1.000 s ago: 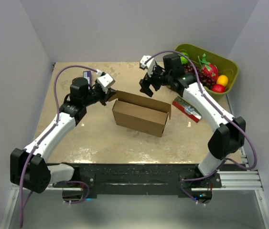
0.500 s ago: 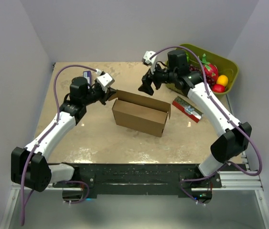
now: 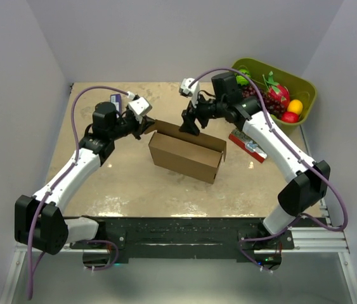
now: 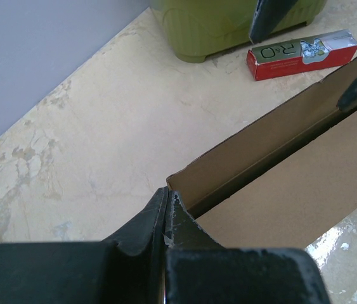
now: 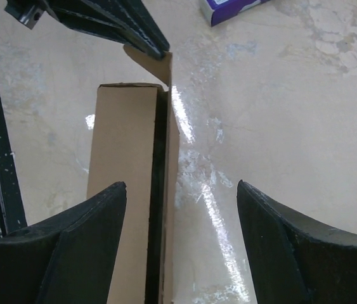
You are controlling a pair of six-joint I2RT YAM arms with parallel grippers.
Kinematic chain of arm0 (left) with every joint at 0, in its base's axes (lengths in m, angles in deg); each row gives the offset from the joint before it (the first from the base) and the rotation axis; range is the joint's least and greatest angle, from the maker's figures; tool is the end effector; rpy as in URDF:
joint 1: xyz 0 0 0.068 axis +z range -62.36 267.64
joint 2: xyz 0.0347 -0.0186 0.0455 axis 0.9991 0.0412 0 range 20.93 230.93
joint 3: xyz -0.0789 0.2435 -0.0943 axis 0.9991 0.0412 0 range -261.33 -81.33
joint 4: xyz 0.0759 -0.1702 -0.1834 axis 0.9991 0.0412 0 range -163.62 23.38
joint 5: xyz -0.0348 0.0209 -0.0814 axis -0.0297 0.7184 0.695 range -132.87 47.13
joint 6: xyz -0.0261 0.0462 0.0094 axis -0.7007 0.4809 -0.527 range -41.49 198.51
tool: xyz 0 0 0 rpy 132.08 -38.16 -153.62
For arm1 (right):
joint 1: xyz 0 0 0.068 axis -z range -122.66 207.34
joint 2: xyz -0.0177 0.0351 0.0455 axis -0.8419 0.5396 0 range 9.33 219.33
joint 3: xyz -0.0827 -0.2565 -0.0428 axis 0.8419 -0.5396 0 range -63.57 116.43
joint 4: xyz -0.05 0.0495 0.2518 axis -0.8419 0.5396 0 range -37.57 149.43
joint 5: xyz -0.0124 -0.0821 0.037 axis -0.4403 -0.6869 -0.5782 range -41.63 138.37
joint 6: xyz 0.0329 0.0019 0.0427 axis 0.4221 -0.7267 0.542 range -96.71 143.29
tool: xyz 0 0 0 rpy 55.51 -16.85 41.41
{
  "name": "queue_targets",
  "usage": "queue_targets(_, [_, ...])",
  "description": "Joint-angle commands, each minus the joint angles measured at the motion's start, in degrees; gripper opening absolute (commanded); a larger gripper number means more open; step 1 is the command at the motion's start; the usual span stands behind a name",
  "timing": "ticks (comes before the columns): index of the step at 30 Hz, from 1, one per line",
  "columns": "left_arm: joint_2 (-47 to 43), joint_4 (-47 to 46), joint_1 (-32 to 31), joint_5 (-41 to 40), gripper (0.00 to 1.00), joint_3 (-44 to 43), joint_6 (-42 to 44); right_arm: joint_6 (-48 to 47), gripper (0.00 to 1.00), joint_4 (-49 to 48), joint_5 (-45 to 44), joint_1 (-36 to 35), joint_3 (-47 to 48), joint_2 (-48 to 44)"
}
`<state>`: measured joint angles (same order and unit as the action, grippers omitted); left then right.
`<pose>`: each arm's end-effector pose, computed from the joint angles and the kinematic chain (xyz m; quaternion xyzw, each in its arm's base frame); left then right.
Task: Fold the paper box
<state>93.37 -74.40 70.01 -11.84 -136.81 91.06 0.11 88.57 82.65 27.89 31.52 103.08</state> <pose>0.2733 -0.1060 0.3220 0.3557 0.7021 -0.2392 0.5686 0.3086 0.1973 0.3836 -0.4979 0.6986 0.2849 0.4277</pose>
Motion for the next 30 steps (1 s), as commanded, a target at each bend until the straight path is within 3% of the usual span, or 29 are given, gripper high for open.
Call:
queue_targets(1, [0.77,1.65,0.23,1.23,0.0,-0.06,-1.48,-0.11,0.71,0.77,-2.63,-2.01,-0.87,0.46])
queue_targets(10, [0.33,1.65,0.23,1.49,0.0,0.2,-1.75,-0.37,0.64,0.33,-6.51,-2.45,-1.49,1.95])
queue_targets(13, [0.33,1.66,0.23,1.49,0.0,0.2,-2.1,-0.46,0.53,0.68,-6.6,-2.71,-1.4,2.48])
queue_targets(16, [0.42,1.65,0.23,1.14,0.0,0.2,-2.62,-0.99,0.33,1.91,-6.6,-2.98,-0.87,2.92])
queue_targets(17, [0.42,1.65,0.23,0.97,0.02,0.2,-2.89,-1.43,0.16,2.18,-6.51,-3.07,-0.52,3.1])
queue_targets(19, [0.59,1.66,0.23,0.09,0.14,0.11,-3.41,-1.87,0.03,2.79,-6.68,-3.07,-0.34,3.1])
queue_targets(20, [0.51,1.57,0.23,-0.35,0.35,-0.15,-3.5,-2.13,0.0,2.8,-6.95,-3.15,-0.43,2.93])
queue_targets(23, [0.15,1.65,0.23,-2.28,0.62,-0.15,-3.85,-2.66,0.0,3.06,-7.74,-3.16,-0.43,2.84])
queue_targets(30, [-0.37,2.53,0.4,-6.41,0.84,-0.5,-3.68,-2.84,0.0,3.59,-8.27,-3.33,-0.08,3.27])
